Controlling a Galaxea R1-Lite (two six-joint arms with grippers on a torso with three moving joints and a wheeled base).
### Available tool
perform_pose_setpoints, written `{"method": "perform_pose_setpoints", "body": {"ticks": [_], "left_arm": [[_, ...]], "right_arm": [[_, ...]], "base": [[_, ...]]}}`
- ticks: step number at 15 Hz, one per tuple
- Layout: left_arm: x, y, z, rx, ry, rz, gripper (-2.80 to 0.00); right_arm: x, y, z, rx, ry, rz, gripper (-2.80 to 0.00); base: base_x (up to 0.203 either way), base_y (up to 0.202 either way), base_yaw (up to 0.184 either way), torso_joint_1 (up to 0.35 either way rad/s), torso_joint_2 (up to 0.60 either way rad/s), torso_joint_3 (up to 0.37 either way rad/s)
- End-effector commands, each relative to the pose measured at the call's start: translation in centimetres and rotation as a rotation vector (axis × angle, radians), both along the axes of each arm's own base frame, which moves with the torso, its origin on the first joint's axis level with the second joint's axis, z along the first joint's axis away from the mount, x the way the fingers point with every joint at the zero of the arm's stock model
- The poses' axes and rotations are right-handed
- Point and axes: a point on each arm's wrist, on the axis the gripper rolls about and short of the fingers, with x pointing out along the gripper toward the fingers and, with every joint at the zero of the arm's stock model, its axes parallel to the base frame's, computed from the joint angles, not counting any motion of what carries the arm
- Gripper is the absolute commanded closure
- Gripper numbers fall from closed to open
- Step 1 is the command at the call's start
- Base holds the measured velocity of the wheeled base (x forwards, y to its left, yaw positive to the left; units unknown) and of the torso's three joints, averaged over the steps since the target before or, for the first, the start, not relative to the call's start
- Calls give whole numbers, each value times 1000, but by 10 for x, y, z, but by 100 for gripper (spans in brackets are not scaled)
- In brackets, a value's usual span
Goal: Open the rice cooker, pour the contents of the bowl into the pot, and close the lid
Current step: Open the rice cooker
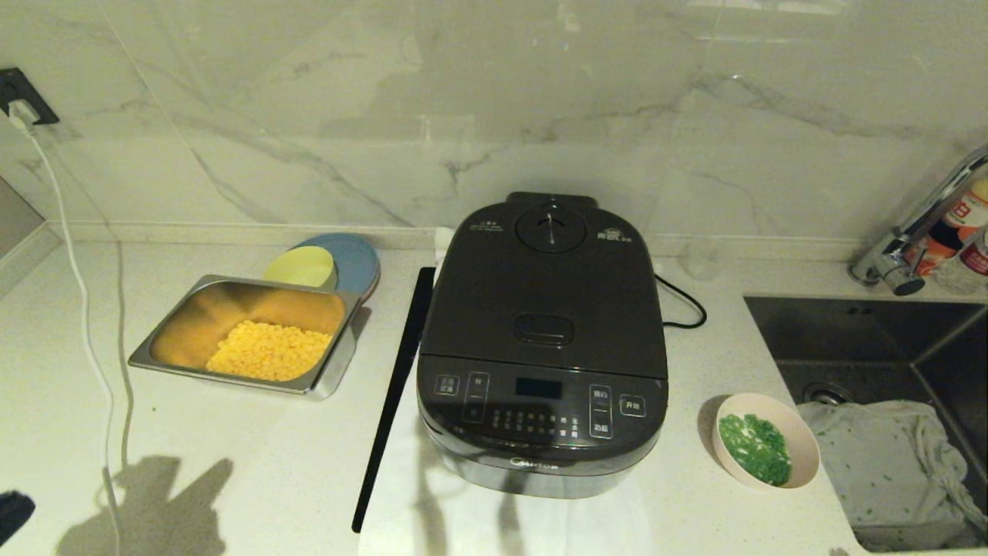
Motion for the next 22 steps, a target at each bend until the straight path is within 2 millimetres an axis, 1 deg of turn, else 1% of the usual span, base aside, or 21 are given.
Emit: {"method": "perform_pose_setpoints", "body": {"ticks": [1, 3, 4, 5, 7, 9, 10, 11, 12, 15, 17, 19, 22], "left_arm": [[60, -4, 36, -59, 145, -105, 0], [90, -10, 61, -110, 187, -220, 0], [102, -17, 71, -138, 217, -286, 0], [110, -26, 78, -169, 252, -358, 0], [126, -46, 83, -198, 320, -461, 0], [147, -70, 83, -211, 400, -528, 0], [157, -86, 80, -199, 439, -556, 0], [163, -105, 77, -175, 464, -572, 0], [164, -121, 74, -148, 474, -577, 0], [156, -165, 71, -98, 488, -598, 0], [158, -189, 60, -59, 512, -567, 0], [158, -207, 52, -55, 506, -556, 0], [166, -220, 39, -48, 518, -504, 0]], "right_arm": [[0, 0, 0, 0, 0, 1, 0], [0, 0, 0, 0, 0, 1, 0], [0, 0, 0, 0, 0, 0, 0], [0, 0, 0, 0, 0, 1, 0], [0, 0, 0, 0, 0, 1, 0], [0, 0, 0, 0, 0, 1, 0], [0, 0, 0, 0, 0, 0, 0], [0, 0, 0, 0, 0, 1, 0], [0, 0, 0, 0, 0, 0, 0], [0, 0, 0, 0, 0, 0, 0], [0, 0, 0, 0, 0, 1, 0], [0, 0, 0, 0, 0, 1, 0], [0, 0, 0, 0, 0, 1, 0]], "base": [[0, 0, 0, 0, 0, 0], [0, 0, 0, 0, 0, 0], [0, 0, 0, 0, 0, 0], [0, 0, 0, 0, 0, 0], [0, 0, 0, 0, 0, 0], [0, 0, 0, 0, 0, 0], [0, 0, 0, 0, 0, 0], [0, 0, 0, 0, 0, 0], [0, 0, 0, 0, 0, 0], [0, 0, 0, 0, 0, 0], [0, 0, 0, 0, 0, 0], [0, 0, 0, 0, 0, 0], [0, 0, 0, 0, 0, 0]]}}
